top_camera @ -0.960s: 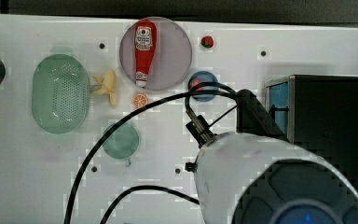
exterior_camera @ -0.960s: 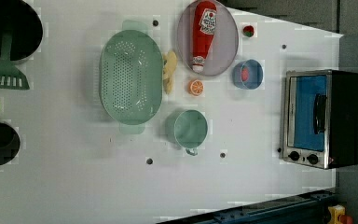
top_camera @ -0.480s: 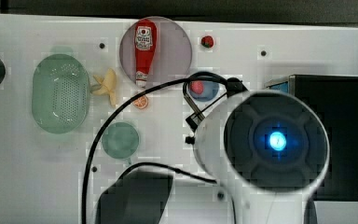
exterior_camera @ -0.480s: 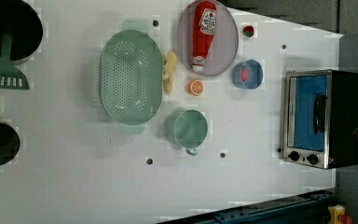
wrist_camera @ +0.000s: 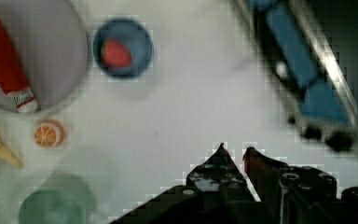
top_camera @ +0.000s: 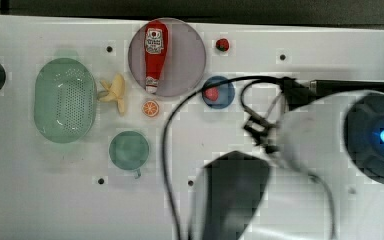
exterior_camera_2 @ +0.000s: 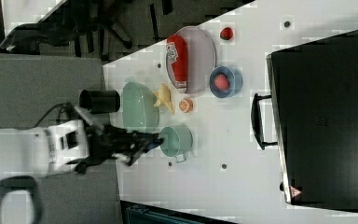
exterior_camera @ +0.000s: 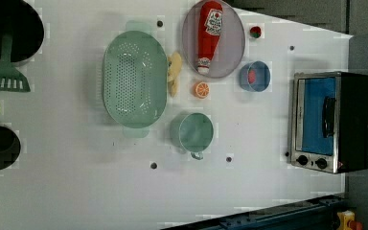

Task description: Flap open oven.

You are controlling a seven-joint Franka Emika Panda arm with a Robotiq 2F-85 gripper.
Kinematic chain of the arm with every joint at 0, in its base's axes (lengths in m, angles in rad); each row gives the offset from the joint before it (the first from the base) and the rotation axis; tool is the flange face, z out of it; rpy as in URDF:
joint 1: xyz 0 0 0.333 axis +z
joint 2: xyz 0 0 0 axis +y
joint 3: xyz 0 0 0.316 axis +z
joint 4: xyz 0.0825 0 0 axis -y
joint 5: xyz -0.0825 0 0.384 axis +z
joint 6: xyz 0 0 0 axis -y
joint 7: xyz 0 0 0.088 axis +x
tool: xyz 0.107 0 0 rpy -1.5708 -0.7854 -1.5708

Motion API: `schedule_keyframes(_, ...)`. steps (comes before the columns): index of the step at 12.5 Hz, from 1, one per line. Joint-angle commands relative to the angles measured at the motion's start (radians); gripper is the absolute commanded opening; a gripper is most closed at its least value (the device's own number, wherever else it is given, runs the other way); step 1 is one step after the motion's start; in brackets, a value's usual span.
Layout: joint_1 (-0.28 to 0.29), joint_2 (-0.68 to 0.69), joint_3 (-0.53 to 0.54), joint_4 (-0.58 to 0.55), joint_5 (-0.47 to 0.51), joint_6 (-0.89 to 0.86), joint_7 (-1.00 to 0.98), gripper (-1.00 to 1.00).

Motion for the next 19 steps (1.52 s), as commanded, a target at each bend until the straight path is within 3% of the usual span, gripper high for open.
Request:
schedule_keyframes(1, -0.022, 0.026, -0.072, -0.091, -0.026, 0.124, -0.394, -0.65)
schedule_keyframes(9, -0.025, 0.161, -0.223, -0.271, -0.03, 0.609, -0.698, -0.65)
schedule_keyframes(19, -0.021, 0.326, -0.229, -0.288, -0.029, 0.692, -0.693, -0.65)
